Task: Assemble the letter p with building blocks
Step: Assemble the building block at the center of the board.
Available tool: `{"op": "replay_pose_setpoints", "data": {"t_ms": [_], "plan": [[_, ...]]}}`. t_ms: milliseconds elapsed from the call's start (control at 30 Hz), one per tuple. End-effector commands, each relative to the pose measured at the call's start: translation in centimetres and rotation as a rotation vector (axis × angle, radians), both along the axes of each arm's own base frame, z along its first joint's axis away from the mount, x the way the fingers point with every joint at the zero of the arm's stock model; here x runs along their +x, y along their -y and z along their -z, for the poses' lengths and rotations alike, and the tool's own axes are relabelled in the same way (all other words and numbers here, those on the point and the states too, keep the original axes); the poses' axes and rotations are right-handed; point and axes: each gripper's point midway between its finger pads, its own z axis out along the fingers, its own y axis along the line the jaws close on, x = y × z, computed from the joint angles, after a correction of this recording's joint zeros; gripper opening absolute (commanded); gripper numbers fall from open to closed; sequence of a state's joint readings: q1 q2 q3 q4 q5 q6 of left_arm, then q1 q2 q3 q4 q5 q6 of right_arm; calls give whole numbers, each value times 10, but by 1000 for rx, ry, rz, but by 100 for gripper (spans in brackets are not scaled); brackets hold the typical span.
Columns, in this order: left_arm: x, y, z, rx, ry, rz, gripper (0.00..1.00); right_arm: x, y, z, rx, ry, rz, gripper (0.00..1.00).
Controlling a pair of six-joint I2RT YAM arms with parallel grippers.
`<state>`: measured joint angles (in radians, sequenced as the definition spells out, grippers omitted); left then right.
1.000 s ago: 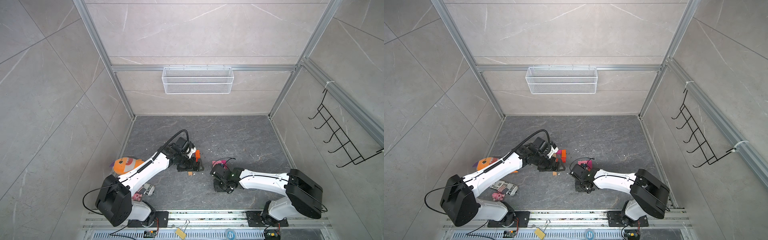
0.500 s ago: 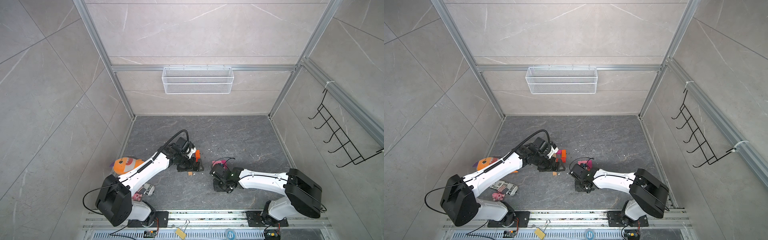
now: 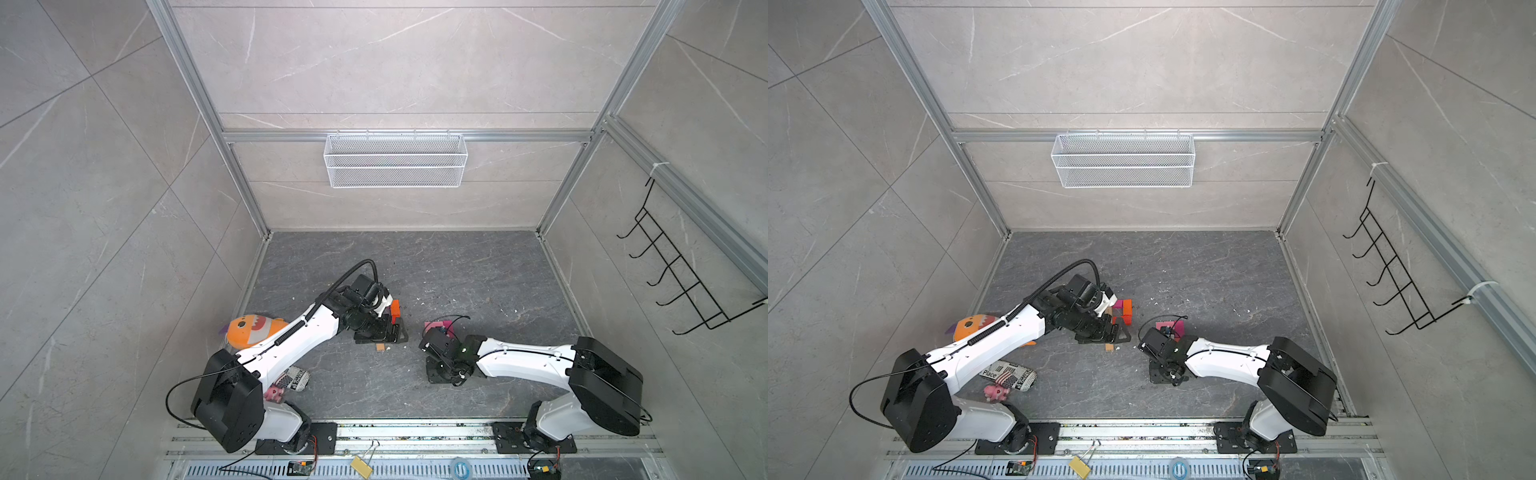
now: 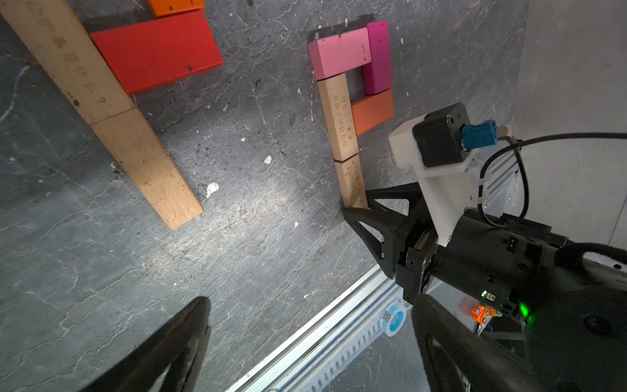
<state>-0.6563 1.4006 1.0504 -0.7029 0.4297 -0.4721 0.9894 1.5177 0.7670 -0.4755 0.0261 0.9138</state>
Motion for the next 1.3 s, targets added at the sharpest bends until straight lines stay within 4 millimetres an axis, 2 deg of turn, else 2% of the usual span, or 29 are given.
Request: {"op": "replay_pose_setpoints", "data": {"t_ms": [0, 167, 267, 467, 567, 667, 800, 867, 1100, 1267], "plan": [[0, 5, -4, -21, -17, 11, 96, -6, 11, 11, -55, -21, 9, 42], [-1, 7, -5, -36, -19, 16, 96, -5, 8, 5, -34, -16, 3, 47], [-2, 8, -8, -56, -11, 13, 95, -3, 7, -6, -10, 8, 8, 50], [-3, 15, -8, -132, -9, -7, 85, 2, 9, -33, 41, 61, -6, 49], [-4, 18, -1, -162, -21, -15, 67, 5, 13, -39, 61, 74, -4, 46], [-9, 26, 7, -206, -59, -22, 50, 10, 23, -38, 57, 78, 14, 36], [-20, 38, 28, -177, -85, -1, 25, 17, 38, -32, 57, 71, 44, 27], [-27, 49, 40, -155, -107, 24, 18, 20, 42, -28, 62, 63, 53, 24], [-45, 87, 75, -126, -167, 65, 15, 24, 49, -14, 89, 32, 73, 23], [-48, 100, 94, -122, -200, 47, 14, 24, 46, -4, 107, 11, 71, 24]]}}
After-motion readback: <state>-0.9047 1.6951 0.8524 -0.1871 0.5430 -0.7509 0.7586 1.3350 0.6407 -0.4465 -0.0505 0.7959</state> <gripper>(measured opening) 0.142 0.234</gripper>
